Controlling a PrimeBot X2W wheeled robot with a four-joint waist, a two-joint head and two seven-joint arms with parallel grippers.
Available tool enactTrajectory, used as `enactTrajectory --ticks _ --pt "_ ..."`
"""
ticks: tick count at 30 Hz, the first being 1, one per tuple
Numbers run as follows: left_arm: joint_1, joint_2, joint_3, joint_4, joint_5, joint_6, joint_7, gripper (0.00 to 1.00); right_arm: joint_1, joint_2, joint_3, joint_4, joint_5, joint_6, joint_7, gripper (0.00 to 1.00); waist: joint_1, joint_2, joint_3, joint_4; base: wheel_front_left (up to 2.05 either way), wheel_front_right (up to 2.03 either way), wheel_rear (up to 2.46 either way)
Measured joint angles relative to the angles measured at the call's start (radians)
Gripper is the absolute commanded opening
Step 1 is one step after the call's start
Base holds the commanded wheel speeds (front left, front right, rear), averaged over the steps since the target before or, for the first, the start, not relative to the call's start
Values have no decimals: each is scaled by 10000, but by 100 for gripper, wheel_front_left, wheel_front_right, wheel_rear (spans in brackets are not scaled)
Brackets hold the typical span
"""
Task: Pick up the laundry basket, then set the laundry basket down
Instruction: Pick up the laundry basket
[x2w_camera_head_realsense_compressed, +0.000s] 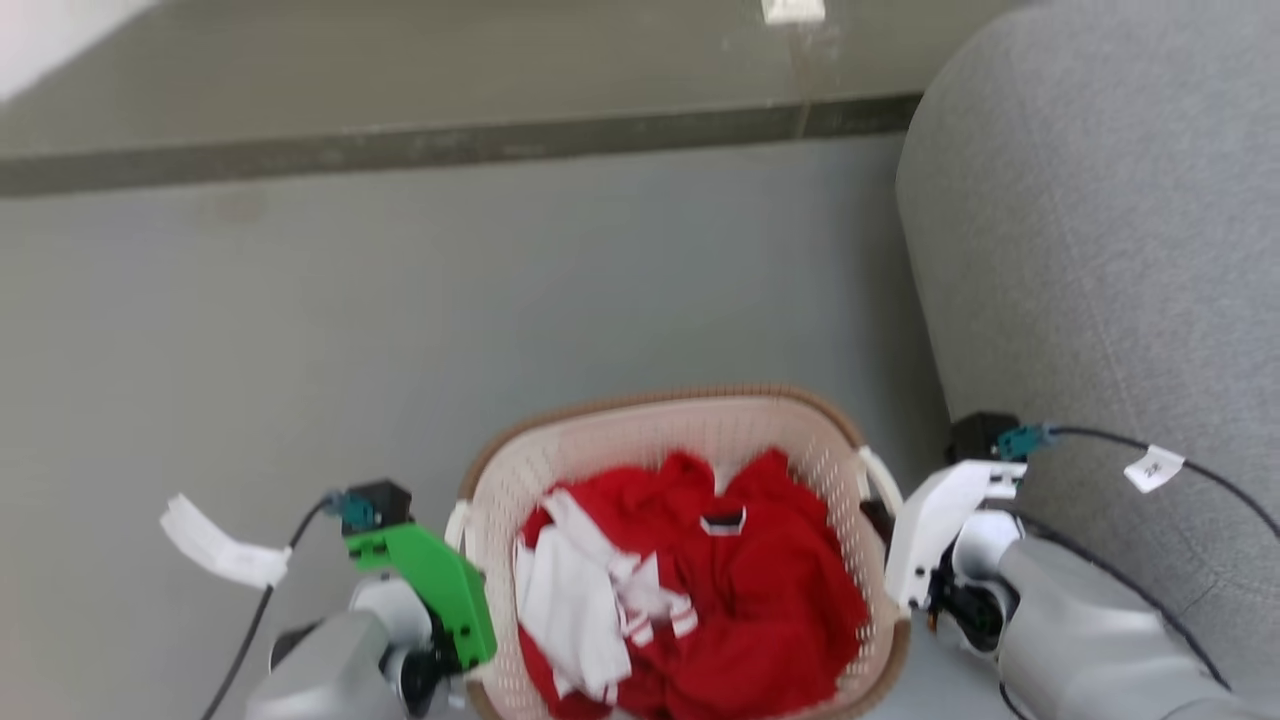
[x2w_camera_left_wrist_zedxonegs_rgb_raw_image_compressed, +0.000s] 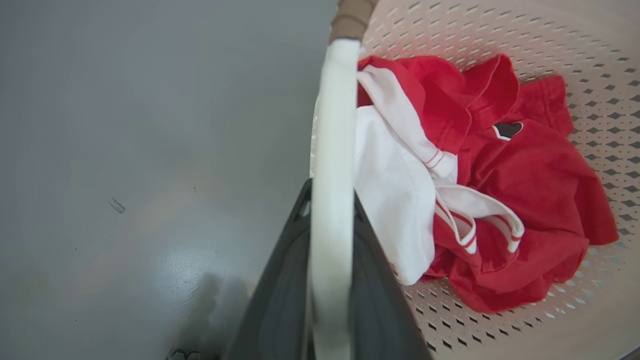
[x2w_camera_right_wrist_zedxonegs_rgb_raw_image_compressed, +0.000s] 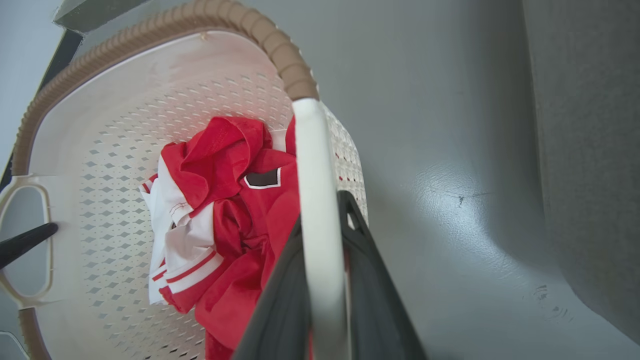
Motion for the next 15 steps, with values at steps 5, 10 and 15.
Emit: enactTrajectory --ticks 5,10,15 --pt "577 0 -69 67 -245 -79 295 0 391 100 188 163 31 -2 399 0 0 0 -677 -17 0 0 0" --pt "738 0 -115 63 -454 -86 514 0 477 119 263 222 88 -2 606 0 0 0 -1246 -34 0 0 0" --pt "745 4 -174 35 -466 -86 704 0 484 119 326 267 100 -8 740 0 0 0 -1581 -40 0 0 0"
